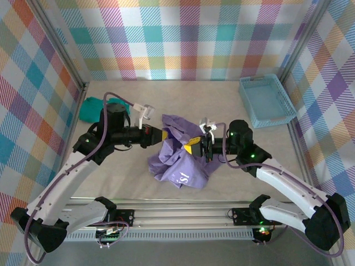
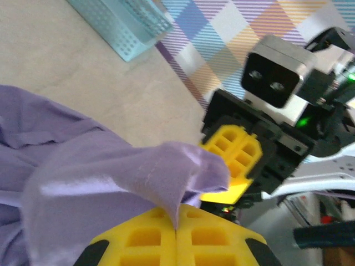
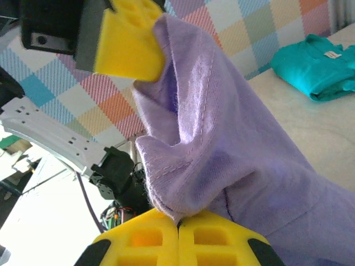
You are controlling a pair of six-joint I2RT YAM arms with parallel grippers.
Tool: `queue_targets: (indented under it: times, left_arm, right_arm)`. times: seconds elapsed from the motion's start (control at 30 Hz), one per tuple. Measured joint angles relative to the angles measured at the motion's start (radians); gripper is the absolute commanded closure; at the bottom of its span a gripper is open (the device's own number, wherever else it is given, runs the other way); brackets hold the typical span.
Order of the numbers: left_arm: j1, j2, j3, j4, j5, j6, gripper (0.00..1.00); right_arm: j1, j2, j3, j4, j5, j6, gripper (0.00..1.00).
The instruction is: Fold the inside-out t-shirt
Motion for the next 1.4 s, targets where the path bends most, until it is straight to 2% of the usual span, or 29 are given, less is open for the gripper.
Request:
queue_targets:
  times: [0.13,0.27,0.37,0.47,0.6,0.7,0.87,1.03,1.13,1.33,1.37,1.4]
  left_arm:
    - [0.056,0.024,0.052,-0.076,-0.174,0.000,1.00]
    - [0.086,0.048,0.048,-0.112,-0.202,-0.001,1.00]
    - [0.098,0.043,0.031,-0.085,-0.118,0.000,1.00]
    - [0.109,0.031,-0.004,0.000,0.038,-0.011,1.00]
    - [0.109,0.017,-0.016,0.094,0.219,-0.026,1.00]
    - [0.109,0.009,-0.013,0.118,0.301,-0.024,1.00]
    - [0.109,0.030,0.022,0.079,0.348,0.005,1.00]
    - [0.109,0.061,0.046,0.048,0.348,0.015,1.00]
    - [0.109,0.076,0.048,0.035,0.348,0.018,1.00]
    - [0.109,0.085,0.055,0.016,0.348,0.030,1.00]
    - [0.109,0.085,0.055,0.016,0.348,0.032,1.00]
    - [0.109,0.085,0.056,0.015,0.348,0.033,1.00]
  right_arm:
    - [-0.026,-0.047,-0.037,0.058,-0.021,0.041,1.00]
    - [-0.042,-0.100,-0.042,0.064,-0.005,0.052,1.00]
    - [-0.043,-0.120,-0.043,0.044,0.038,0.051,0.98]
    - [-0.042,-0.105,-0.041,-0.013,0.103,0.045,0.94]
    - [-0.026,-0.061,-0.030,-0.099,0.211,0.020,0.82]
    - [0.005,-0.038,0.002,-0.177,0.296,-0.032,0.73]
    - [0.069,-0.040,0.072,-0.302,0.395,-0.165,0.60]
    - [0.178,-0.071,0.111,-0.373,0.441,-0.302,0.49]
    - [0.240,-0.047,0.157,-0.395,0.480,-0.361,0.46]
    - [0.277,0.075,0.242,-0.393,0.585,-0.395,0.46]
    - [0.277,0.098,0.253,-0.393,0.597,-0.396,0.49]
    - [0.277,0.122,0.264,-0.394,0.608,-0.396,0.63]
